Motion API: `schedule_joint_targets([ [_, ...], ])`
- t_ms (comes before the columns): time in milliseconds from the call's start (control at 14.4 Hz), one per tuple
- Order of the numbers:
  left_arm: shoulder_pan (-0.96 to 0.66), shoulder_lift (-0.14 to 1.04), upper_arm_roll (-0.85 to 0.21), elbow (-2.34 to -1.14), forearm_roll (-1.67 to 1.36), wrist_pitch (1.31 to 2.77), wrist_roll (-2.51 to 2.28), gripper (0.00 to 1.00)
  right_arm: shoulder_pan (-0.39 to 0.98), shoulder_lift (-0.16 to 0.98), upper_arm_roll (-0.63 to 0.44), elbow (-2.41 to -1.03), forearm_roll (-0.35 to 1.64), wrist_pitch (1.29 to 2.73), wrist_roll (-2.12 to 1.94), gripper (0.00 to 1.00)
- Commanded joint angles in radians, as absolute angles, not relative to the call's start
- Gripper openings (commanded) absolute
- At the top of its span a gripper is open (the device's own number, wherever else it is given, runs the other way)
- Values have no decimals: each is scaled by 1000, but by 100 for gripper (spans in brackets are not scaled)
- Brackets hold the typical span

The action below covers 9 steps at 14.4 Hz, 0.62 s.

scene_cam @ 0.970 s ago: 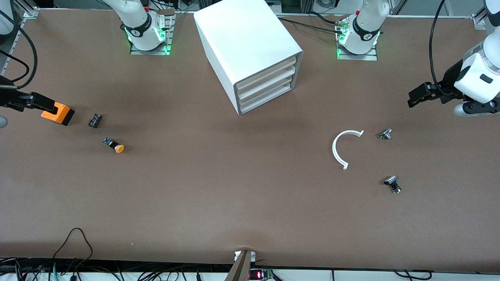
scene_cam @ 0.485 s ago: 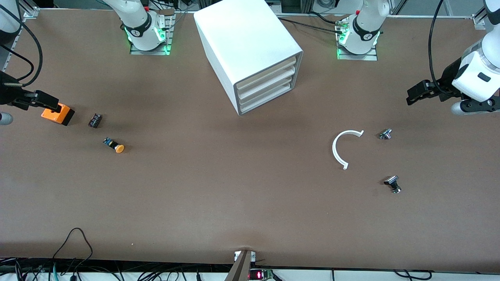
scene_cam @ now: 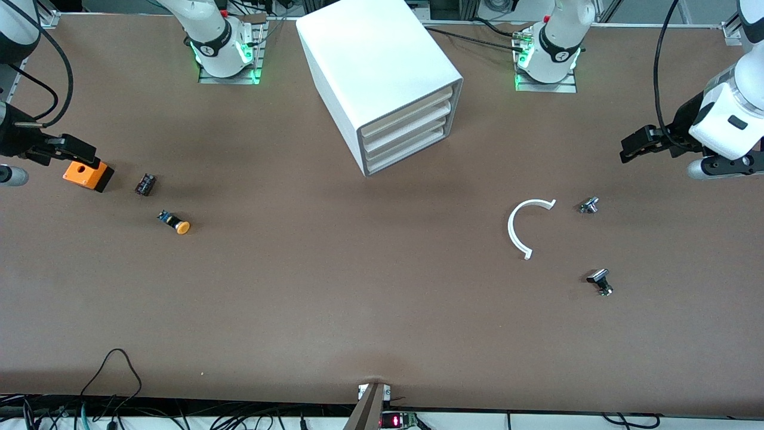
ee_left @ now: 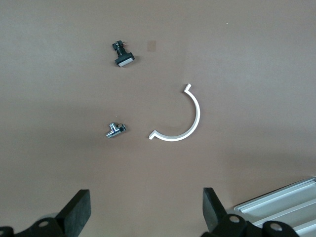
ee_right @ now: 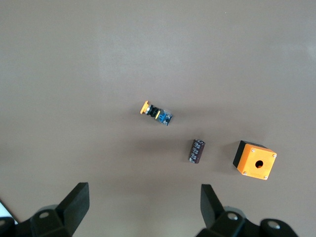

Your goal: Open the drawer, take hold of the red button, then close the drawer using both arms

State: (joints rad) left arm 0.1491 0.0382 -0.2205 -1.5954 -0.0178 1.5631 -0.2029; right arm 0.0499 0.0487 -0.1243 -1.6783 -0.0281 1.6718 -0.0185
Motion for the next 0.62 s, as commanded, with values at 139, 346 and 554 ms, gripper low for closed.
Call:
schedule_joint_targets([
  [139,140,60,-230,-1551,6,1508,-187,100,52,-1,-120,-1736,-12,1690,-12,100],
  [346,153,77,-261,-1551,0,1505,-183,100,52,-2,-120,-1740,-12,1692,-11,100],
  [554,169,166,-264,-1575,-64,1441,-140,100,52,2,-120,-1738,-15,1701,-12,100],
])
